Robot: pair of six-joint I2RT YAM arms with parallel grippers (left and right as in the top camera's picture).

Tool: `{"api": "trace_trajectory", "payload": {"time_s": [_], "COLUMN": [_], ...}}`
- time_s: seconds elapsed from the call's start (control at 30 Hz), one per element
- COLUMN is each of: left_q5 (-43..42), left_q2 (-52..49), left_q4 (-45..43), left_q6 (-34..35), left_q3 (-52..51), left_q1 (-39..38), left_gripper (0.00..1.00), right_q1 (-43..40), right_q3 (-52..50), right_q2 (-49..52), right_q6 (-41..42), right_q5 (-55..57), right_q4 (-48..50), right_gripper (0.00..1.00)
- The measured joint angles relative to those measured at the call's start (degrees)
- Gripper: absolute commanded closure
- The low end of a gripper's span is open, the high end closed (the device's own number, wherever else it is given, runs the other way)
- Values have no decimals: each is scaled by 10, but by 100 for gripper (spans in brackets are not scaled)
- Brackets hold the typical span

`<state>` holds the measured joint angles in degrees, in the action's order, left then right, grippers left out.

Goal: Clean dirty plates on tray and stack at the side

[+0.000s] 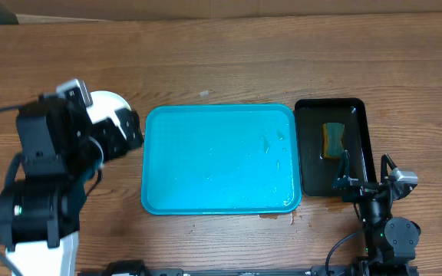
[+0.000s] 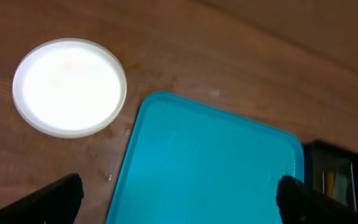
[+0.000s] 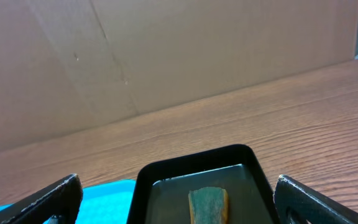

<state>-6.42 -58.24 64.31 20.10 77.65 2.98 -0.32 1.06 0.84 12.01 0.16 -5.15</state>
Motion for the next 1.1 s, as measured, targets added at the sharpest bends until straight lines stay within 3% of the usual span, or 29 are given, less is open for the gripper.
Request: {"api": "trace_trajectory", "payload": {"time_s": [0.23, 0.47, 0.77, 0.97, 1.1], "left_q5": [11, 13, 16, 21, 25], "left_q2": [67, 171, 327, 422, 478], "left_q4": [24, -89, -392, -663, -781], "left_q6": [-7, 3, 82, 99, 100], "left_q3": [-38, -178, -366, -494, -562], "left_q1": [0, 0, 0, 0, 0], "left_gripper": [0, 0, 0, 0, 0], "right_q1": [0, 0, 0, 0, 0], "right_q3": [0, 0, 0, 0, 0], "right_q2": [0, 0, 0, 0, 0], "right_q6": [0, 0, 0, 0, 0], "right_q5": [0, 0, 0, 0, 0], "right_q4": [0, 0, 0, 0, 0], "right_gripper": [0, 0, 0, 0, 0]}}
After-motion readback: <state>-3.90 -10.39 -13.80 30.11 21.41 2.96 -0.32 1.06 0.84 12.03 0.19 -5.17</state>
